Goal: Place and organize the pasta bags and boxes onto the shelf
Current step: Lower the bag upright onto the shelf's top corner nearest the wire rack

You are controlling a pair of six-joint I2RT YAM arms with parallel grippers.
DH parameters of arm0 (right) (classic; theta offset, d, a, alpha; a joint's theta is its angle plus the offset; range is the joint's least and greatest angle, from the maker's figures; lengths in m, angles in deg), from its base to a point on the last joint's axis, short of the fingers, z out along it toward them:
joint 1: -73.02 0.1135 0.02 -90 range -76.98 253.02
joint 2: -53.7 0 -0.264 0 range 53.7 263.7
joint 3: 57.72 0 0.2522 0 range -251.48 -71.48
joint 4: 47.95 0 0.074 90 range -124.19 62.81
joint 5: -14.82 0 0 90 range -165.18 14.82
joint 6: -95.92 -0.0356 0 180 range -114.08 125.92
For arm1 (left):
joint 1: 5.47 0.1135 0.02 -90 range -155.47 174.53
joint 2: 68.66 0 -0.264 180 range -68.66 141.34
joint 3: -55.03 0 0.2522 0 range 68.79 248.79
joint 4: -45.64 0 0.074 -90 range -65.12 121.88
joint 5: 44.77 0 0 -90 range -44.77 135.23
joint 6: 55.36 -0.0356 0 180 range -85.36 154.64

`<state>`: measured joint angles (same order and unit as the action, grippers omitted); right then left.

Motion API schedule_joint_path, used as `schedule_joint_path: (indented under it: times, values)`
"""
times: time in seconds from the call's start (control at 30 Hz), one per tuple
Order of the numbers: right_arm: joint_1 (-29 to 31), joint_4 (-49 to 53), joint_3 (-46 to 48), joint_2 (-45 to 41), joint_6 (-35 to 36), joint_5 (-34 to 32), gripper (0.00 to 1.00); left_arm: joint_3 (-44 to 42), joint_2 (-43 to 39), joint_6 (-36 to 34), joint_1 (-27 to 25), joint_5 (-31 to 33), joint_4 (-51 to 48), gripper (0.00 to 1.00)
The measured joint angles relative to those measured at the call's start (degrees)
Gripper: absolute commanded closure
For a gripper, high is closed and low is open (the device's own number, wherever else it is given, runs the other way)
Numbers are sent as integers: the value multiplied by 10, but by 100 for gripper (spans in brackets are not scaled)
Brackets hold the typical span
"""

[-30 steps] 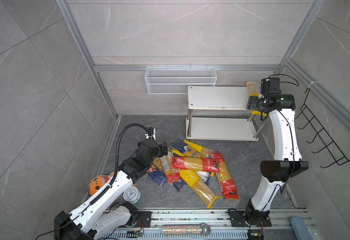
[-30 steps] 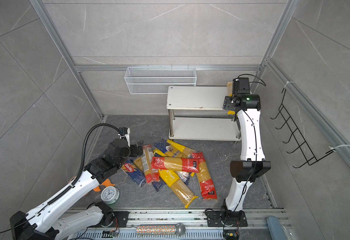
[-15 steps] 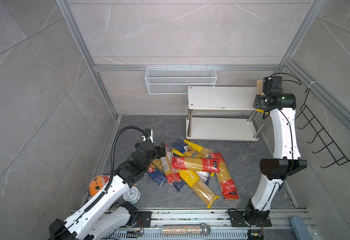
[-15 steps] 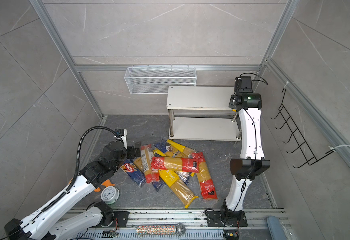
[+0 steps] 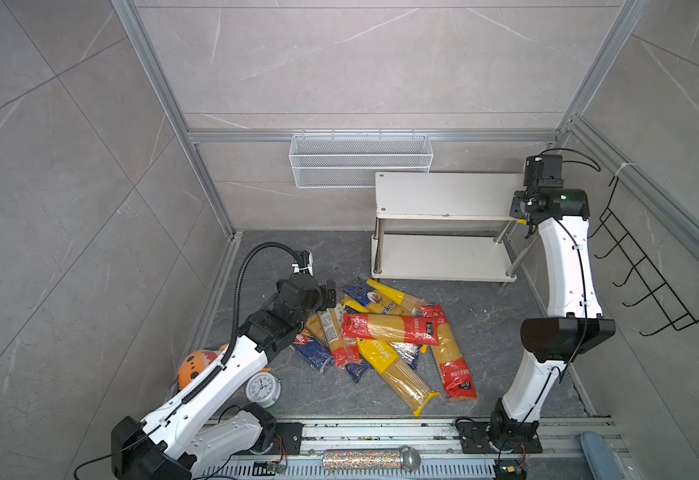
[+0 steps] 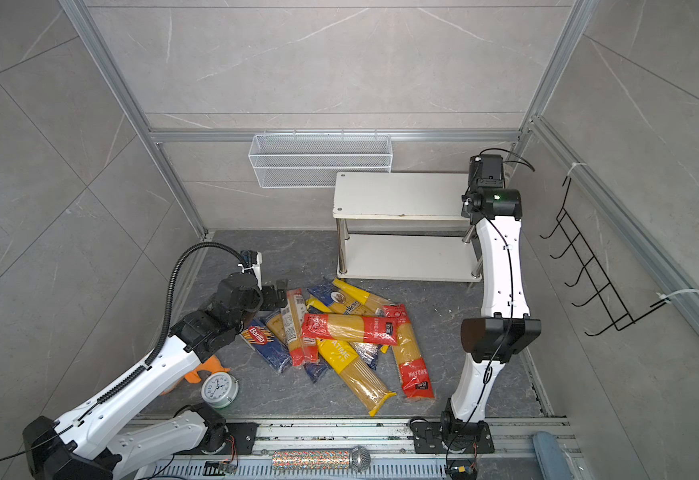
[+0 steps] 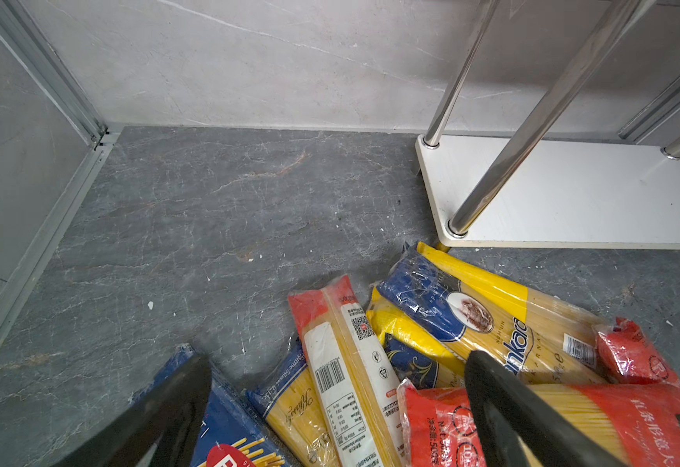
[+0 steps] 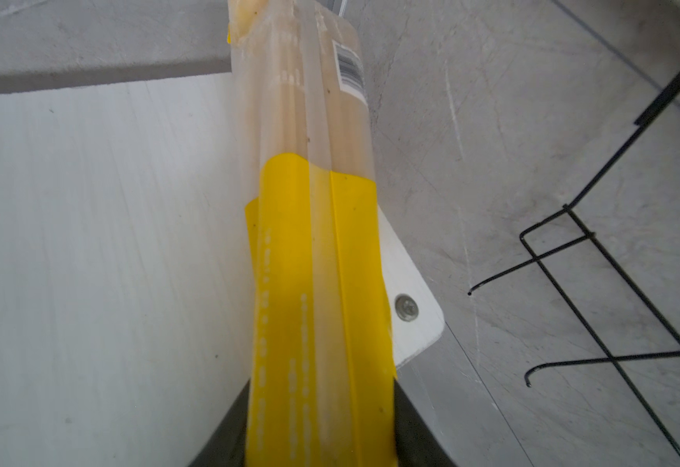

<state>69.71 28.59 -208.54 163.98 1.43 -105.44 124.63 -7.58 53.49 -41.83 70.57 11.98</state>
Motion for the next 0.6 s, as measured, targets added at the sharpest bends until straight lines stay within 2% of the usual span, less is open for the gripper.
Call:
schedule_joint_path:
  times: [0.47,0.6]
  values:
    - [-13,-47,55,-29,34,27,57,28,15,29,0,-5,-18,0]
    - [-9,-65,77,-39,59,23,52,28,15,29,0,-5,-19,0]
